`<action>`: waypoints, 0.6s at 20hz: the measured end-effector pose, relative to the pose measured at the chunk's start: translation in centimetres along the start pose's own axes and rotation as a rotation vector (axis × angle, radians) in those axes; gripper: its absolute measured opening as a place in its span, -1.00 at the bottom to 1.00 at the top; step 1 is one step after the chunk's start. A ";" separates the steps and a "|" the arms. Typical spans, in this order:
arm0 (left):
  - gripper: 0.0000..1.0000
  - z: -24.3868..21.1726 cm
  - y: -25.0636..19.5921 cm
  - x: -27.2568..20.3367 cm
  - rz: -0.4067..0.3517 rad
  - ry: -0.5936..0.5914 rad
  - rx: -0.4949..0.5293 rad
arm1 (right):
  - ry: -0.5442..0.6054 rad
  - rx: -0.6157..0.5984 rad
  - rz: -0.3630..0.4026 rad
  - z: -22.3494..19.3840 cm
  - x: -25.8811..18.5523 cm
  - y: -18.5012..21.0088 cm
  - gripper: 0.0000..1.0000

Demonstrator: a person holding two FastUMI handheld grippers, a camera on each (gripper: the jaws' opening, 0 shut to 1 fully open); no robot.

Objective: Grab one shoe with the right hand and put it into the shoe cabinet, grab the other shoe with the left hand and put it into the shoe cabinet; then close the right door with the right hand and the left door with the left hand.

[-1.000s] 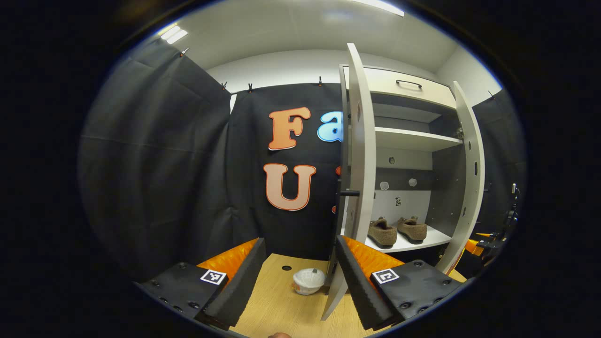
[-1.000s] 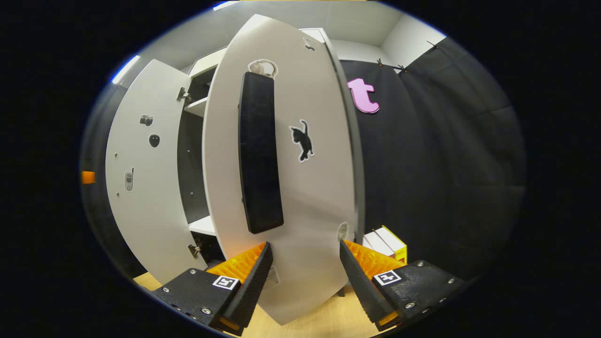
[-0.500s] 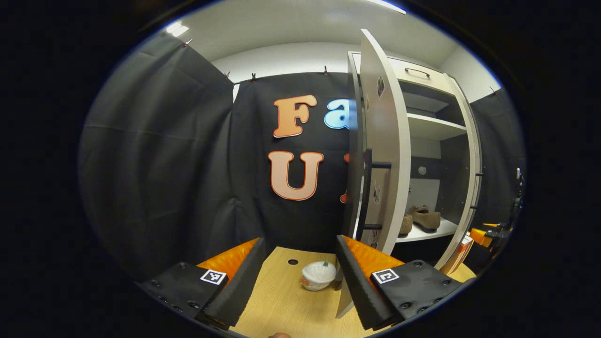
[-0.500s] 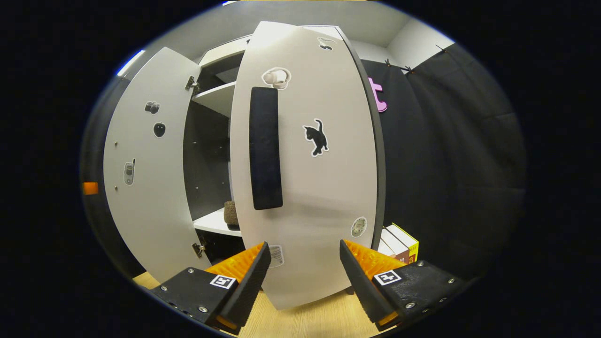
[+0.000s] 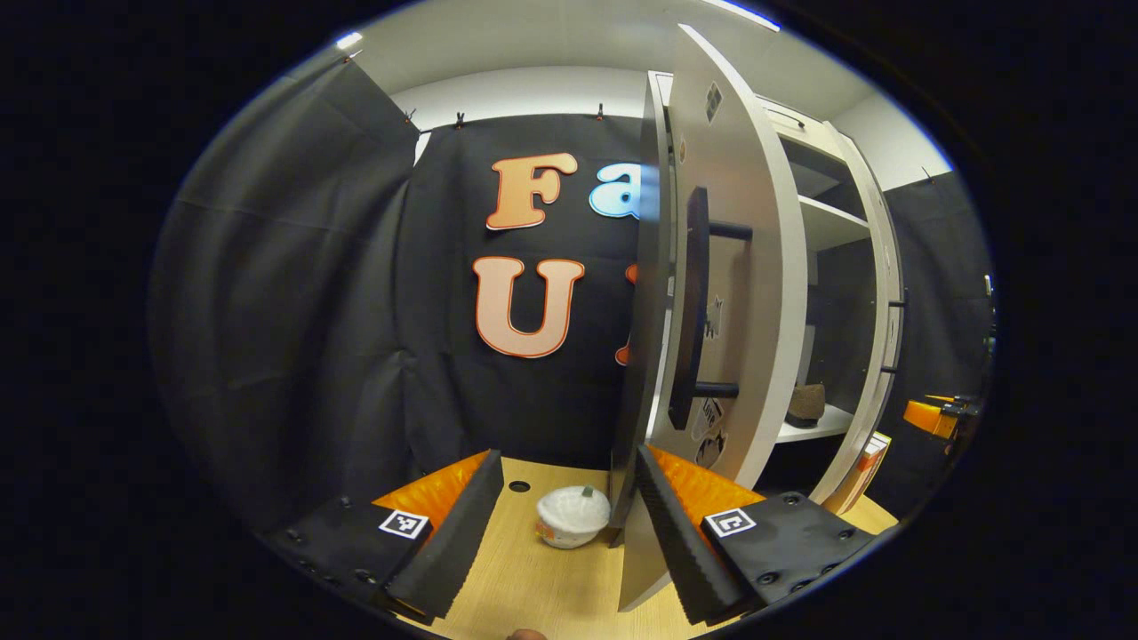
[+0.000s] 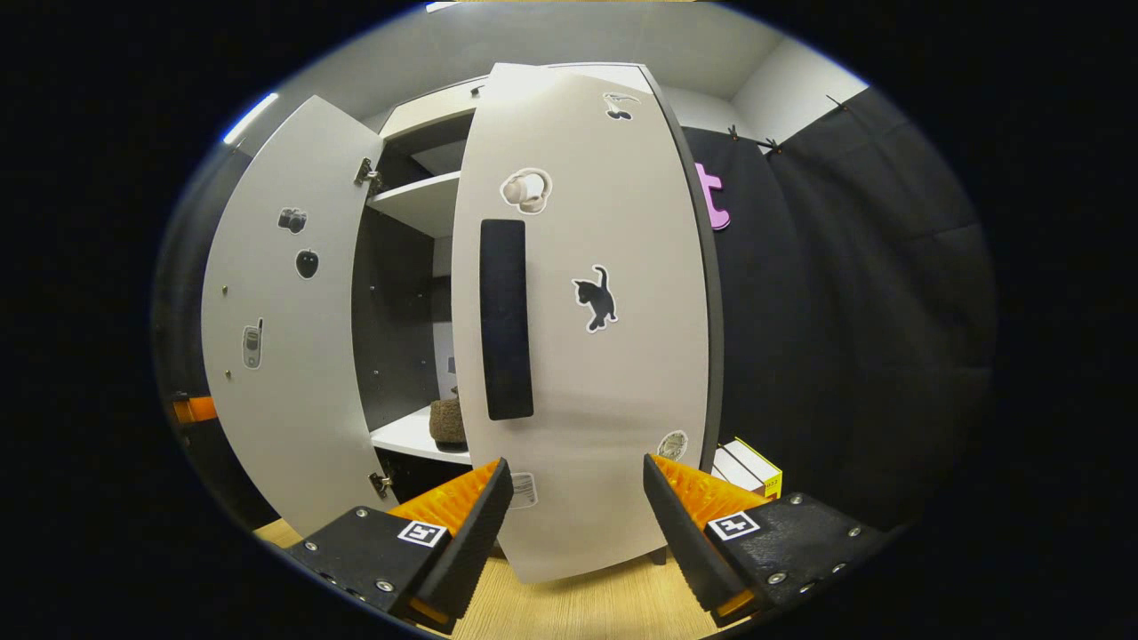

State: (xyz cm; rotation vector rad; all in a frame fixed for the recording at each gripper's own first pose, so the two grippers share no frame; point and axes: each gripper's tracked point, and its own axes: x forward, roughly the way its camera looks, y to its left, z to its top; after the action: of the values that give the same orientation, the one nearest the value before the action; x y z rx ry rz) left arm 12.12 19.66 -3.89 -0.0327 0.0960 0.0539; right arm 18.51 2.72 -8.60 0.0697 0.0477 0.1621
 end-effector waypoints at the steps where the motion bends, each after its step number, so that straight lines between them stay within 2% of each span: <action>1: 0.90 -0.3 -0.6 0.3 -0.009 0.005 0.003 | -0.002 0.001 0.000 0.2 -0.1 0.0 0.82; 5: 0.97 -1.1 -1.5 0.4 -0.018 0.017 0.007 | -0.008 0.004 -0.002 0.4 -0.4 -0.4 0.82; 7: 0.87 -1.2 -1.5 0.7 -0.012 0.016 -0.004 | -0.013 0.014 0.003 0.4 -0.3 -0.5 0.82; 9: 0.97 -1.7 -2.2 0.6 -0.029 0.031 -0.038 | -0.016 0.023 0.010 0.4 -0.1 -0.4 0.89; 11: 0.87 -1.8 -3.0 0.4 -0.037 0.037 -0.025 | -0.015 0.028 0.021 0.5 0.1 -0.1 0.82; 12: 0.93 -1.9 -3.4 0.1 -0.037 0.036 -0.008 | -0.015 0.029 0.027 0.5 0.2 -0.1 0.82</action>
State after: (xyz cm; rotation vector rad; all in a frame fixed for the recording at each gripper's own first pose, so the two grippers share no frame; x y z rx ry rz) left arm 12.26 16.25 -5.68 -0.0433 0.1308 0.0167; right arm 18.76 2.64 -8.14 0.1006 0.0342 0.1877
